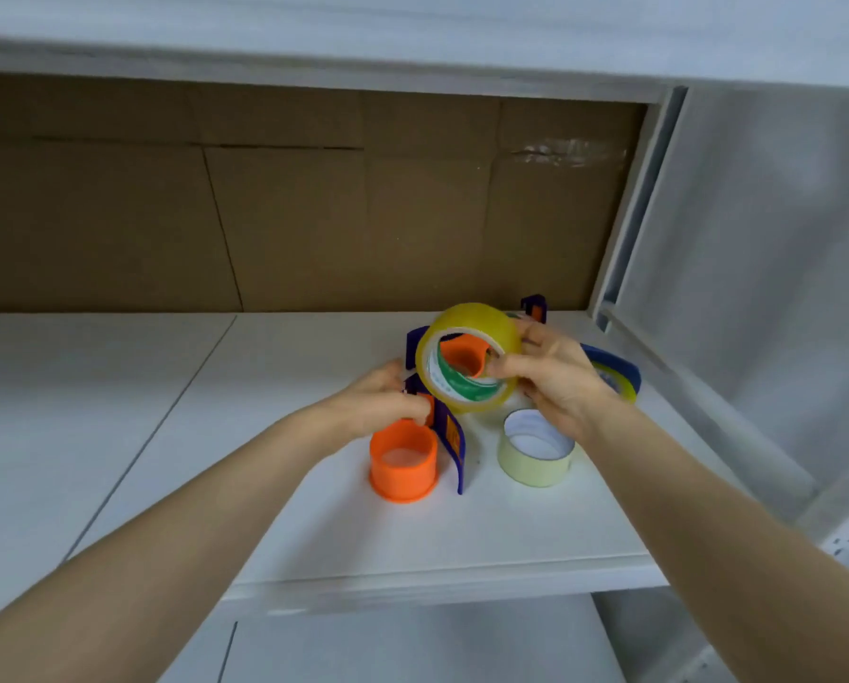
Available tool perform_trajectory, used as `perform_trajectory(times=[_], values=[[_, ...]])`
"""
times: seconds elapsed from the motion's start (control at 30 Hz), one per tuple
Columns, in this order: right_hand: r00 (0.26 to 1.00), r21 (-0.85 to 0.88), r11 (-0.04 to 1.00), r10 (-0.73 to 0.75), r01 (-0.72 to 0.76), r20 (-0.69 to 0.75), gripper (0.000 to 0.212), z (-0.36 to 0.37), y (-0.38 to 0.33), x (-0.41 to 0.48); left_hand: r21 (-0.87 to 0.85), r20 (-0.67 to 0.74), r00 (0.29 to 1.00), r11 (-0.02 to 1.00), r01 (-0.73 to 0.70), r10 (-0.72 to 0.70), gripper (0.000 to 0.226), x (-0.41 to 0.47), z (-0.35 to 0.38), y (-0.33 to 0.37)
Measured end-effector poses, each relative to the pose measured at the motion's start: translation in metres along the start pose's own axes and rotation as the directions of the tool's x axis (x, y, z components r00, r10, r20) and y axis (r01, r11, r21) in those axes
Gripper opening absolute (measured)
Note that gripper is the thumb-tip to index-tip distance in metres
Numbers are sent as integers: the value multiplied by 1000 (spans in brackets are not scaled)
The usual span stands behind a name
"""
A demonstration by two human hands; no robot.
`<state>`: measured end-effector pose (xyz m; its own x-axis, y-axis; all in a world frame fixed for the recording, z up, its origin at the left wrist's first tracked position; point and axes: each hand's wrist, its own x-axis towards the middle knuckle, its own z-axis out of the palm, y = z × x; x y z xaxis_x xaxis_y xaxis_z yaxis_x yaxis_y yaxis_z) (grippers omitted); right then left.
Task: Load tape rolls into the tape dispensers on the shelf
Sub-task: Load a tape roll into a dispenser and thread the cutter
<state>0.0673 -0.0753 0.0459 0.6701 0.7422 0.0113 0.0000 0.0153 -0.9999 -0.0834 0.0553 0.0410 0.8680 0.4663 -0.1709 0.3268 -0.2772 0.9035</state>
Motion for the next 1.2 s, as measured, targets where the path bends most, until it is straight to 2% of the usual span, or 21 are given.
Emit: perform_trajectory(times=[0.03,0.1,0.17,0.23,0.33,0.53,0.67,0.73,0.8,0.9,0.97,1.1,1.2], values=[[999,3,1000,-31,31,39,47,-1,1,-1,-35,-7,1000,999,-6,6,24,-1,2,1],[989,-22,994,-104,107,104,52,-1,5,-2,-160,-29,999,986,-35,30,57,3,6,-1],[977,-56,985,-156,165,146,57,-1,10,-1,-235,-109,992,969,-80,55,64,2,10,-2],[964,-65,976,-192,207,184,60,0,14,-1,-281,-216,974,951,-127,66,62,-1,14,-2],[953,-50,976,-195,212,233,61,2,15,3,-237,-384,917,948,-212,109,60,-3,14,-7],[927,-88,979,-142,183,348,48,11,17,2,-229,-489,869,951,-208,72,53,-14,9,-11],[948,-129,984,-76,121,310,29,23,16,-3,-353,-507,861,922,-161,-45,37,-19,5,-11],[956,-131,990,-14,54,295,35,31,14,-6,-382,-506,855,917,-110,-108,31,-20,2,-14],[965,-261,964,28,42,261,48,35,11,-5,-364,-542,824,930,-49,-168,23,-20,-1,-19],[970,-535,836,13,123,243,53,38,13,-2,-310,-596,770,950,41,-228,6,-21,-3,-28],[976,-615,777,8,132,219,58,37,16,1,-239,-591,769,963,122,-244,6,-21,-5,-33],[961,-624,777,108,78,254,56,33,31,7,-171,-503,810,953,250,-302,10,-17,-3,-34],[936,-604,796,190,29,296,55,34,44,9,-131,-454,831,947,294,-321,23,-9,3,-31]])
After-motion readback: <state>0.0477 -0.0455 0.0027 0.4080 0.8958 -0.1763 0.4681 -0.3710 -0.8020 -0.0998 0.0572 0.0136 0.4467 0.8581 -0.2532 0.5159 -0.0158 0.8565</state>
